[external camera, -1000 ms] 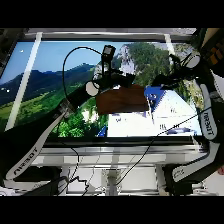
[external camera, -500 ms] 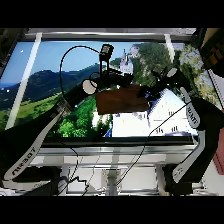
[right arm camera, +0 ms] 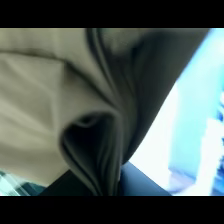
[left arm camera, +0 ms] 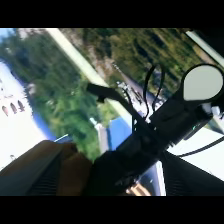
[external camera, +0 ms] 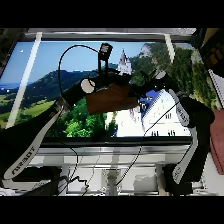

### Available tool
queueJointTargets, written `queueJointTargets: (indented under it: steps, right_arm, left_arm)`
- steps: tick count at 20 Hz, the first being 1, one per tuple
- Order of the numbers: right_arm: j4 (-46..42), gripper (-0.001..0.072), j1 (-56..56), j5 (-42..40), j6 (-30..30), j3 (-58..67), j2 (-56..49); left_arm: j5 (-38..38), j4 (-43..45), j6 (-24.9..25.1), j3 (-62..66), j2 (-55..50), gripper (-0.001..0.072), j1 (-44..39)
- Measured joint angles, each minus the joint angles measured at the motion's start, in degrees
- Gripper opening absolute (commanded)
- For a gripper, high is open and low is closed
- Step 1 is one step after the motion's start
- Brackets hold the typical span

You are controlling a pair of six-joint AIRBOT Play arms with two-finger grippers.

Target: Fold the clothes and pants, and hang the long-sleeved shirts on hangers.

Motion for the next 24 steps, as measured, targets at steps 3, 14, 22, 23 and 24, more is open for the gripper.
queueJointTargets:
  steps: [3,14,22,23,24]
  right_arm:
    - [2.97,0.0022,0.04,0.7,-0.31,5.49,0.52]
    - [2.1,0.0022,-18.75,5.14,8.98,18.97,16.79]
    - [-22.1,0.0023,-45.99,18.43,17.57,19.34,31.06]
    - [-25.77,0.0022,-49.37,20.74,18.08,19.28,31.78]
    - [-28.72,0.0022,-52.43,22.86,18.45,19.08,32.28]
  left_arm:
    - [-8.07,7.96,0.02,0.0,0.42,0.0011,2.4]
    - [-37.29,48.72,-23.17,0.02,12.28,0.0012,20.92]
    - [-46.31,60.5,-25.9,0.02,26.12,0.0012,32.48]
    - [-46.62,61.02,-25.94,0.02,27.19,0.0012,33.27]
    - [-46.88,61.24,-25.94,0.02,28.11,0.0012,33.88]
